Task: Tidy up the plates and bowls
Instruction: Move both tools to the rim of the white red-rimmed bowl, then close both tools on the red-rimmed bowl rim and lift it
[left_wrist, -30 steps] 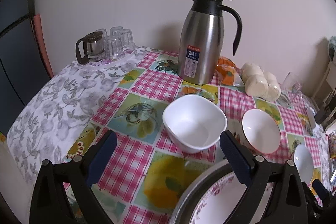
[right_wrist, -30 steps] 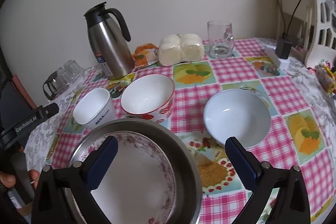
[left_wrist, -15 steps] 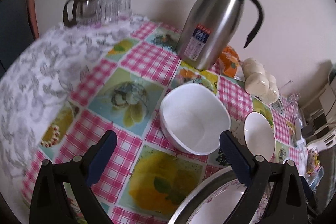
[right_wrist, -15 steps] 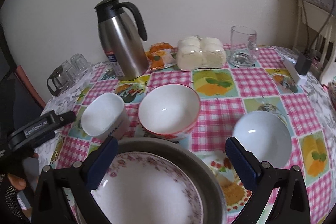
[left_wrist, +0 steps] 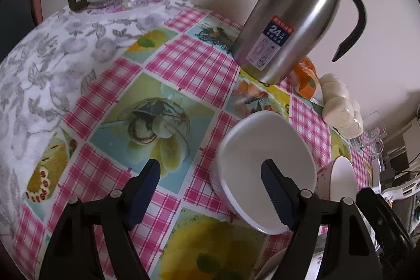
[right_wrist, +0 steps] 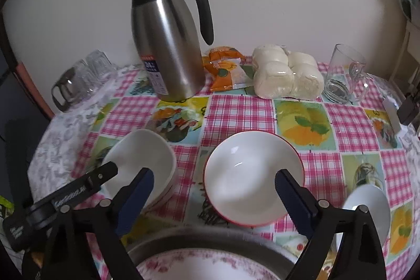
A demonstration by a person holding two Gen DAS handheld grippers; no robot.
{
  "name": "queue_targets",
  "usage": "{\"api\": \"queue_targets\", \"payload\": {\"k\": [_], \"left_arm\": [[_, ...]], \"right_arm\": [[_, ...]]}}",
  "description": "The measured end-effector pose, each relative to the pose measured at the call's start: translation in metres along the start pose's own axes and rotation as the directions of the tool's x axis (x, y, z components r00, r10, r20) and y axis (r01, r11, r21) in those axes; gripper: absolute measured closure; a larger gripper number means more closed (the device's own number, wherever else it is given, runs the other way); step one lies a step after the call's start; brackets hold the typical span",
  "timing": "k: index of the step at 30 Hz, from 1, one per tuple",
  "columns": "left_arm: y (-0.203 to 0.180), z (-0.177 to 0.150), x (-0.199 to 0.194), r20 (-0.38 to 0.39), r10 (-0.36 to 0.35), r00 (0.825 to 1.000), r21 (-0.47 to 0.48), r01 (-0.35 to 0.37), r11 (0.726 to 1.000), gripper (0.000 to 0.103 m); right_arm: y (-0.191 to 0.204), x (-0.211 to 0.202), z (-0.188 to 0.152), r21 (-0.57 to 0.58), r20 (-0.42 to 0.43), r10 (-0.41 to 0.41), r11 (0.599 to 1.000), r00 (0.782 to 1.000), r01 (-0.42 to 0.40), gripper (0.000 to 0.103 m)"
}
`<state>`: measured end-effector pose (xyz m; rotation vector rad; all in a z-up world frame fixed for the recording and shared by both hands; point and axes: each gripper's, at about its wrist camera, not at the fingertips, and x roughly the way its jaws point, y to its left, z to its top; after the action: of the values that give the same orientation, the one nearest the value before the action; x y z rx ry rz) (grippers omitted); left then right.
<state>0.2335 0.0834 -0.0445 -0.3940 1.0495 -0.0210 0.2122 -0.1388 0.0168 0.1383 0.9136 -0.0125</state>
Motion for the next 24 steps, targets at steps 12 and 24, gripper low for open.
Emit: {"api": "queue_targets", "payload": {"k": [12,24], "left_arm": [[-0.009,0.008,-0.009,0.02,-0.063,0.998,0.017,0.062,0.998,0.025],[-0.005,0.005,0.007,-0.02,-0.036,0.999,-0.005,0.036,0.999,0.055]], "right_arm": [[0.003,0.031,0.007,0.008,-0.07,-0.021,1.0,0.997,0.022,0.016],[0.03,0.038,0.008,-0.088,-0.072,-0.031,0.996,0.997,0.025,0.028]]}}
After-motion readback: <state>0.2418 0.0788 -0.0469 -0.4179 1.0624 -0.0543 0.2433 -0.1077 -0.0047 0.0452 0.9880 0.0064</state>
